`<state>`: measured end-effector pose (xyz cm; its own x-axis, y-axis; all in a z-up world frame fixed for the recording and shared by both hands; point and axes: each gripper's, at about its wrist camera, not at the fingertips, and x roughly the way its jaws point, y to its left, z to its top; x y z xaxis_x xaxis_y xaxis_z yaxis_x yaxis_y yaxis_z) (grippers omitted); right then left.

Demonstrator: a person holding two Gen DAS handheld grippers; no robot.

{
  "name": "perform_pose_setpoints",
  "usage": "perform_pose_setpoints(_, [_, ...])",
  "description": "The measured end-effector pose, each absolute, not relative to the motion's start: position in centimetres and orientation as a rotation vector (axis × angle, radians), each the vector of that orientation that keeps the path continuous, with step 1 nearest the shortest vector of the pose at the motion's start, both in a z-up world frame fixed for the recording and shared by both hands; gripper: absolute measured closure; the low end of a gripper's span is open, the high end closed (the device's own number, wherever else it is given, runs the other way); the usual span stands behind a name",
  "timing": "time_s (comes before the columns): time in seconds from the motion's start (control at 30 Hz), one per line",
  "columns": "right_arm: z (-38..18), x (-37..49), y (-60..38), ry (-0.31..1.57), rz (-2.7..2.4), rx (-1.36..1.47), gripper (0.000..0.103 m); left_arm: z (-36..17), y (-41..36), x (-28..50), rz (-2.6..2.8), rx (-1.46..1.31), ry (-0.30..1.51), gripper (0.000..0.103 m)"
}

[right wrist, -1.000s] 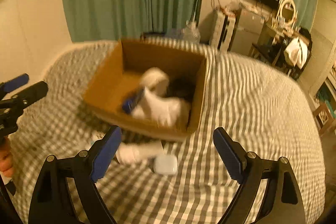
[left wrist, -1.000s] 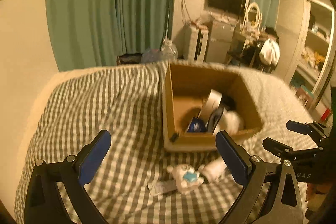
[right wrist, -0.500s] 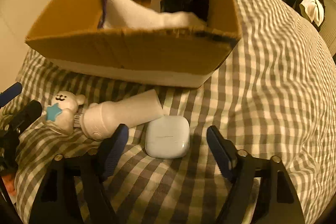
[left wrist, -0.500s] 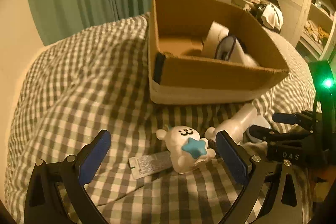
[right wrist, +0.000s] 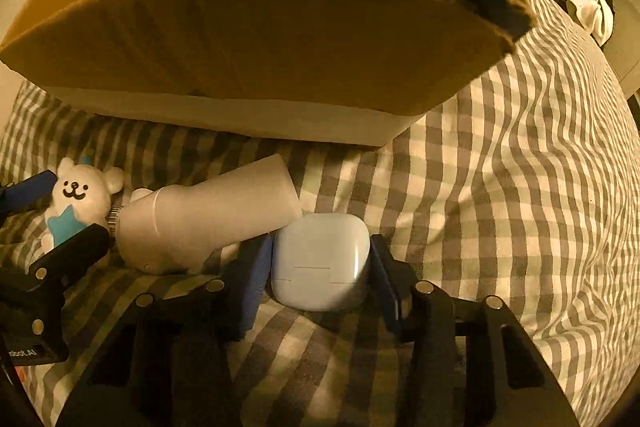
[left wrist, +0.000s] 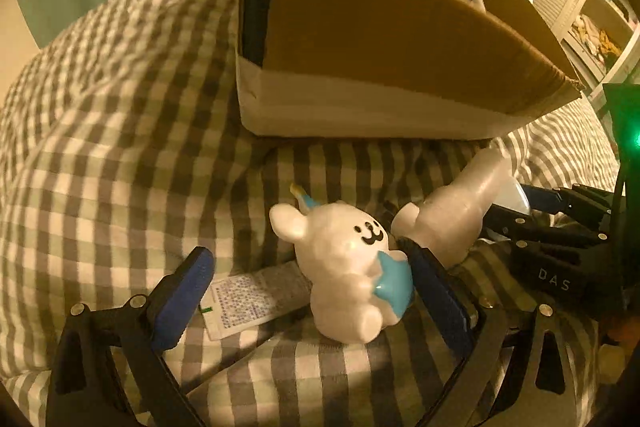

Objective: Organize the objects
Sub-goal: 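Grasp the white bear figurine with the left tool while the right tool grasps the earbud case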

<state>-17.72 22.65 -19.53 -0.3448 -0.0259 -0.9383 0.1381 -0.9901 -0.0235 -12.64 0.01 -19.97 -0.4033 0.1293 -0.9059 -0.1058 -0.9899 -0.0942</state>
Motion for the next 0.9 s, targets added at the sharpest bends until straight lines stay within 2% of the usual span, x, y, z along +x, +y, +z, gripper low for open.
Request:
perform_pose_setpoints(0.1, [-19.7,-17.6,22.5,0.181,-2.499,1.742,0.054,-20.6,0.0,-12.9,2.471,-1.655,-0.062,0.019])
perform_pose_setpoints(0.17, [-19.7,-17.5,22.6,0.182,-2.499,1.745,0.054,-20.6,-0.1,-12.8,2.441,-1.641,-0.092,0.032])
perform_pose_setpoints(0.2, [-19.7,-17.5,22.7,0.176,-2.497,1.746,0.054,-20.6,-0.2,-12.6,2.439,-1.637,-0.099,0.045])
perform_pose_setpoints(0.23, [-19.6,-17.4,22.9,0.167,-2.495,1.746,0.054,-20.6,-0.3,-12.5,2.438,-1.637,-0.109,0.05])
perform_pose_setpoints(0.43, [-19.0,-16.7,23.6,0.147,-2.514,1.726,0.054,-20.1,-1.5,-11.4,2.436,-1.611,-0.221,0.054])
perform_pose_setpoints(0.6, [-17.9,-15.6,23.4,0.25,-2.579,1.699,0.054,-18.6,-2.6,-11.3,2.414,-1.601,-0.288,0.054])
perform_pose_setpoints(0.9, [-15.9,-13.8,24.5,0.227,-2.646,1.604,0.054,-14.7,-4.3,-10.1,2.459,-1.515,-0.217,0.054])
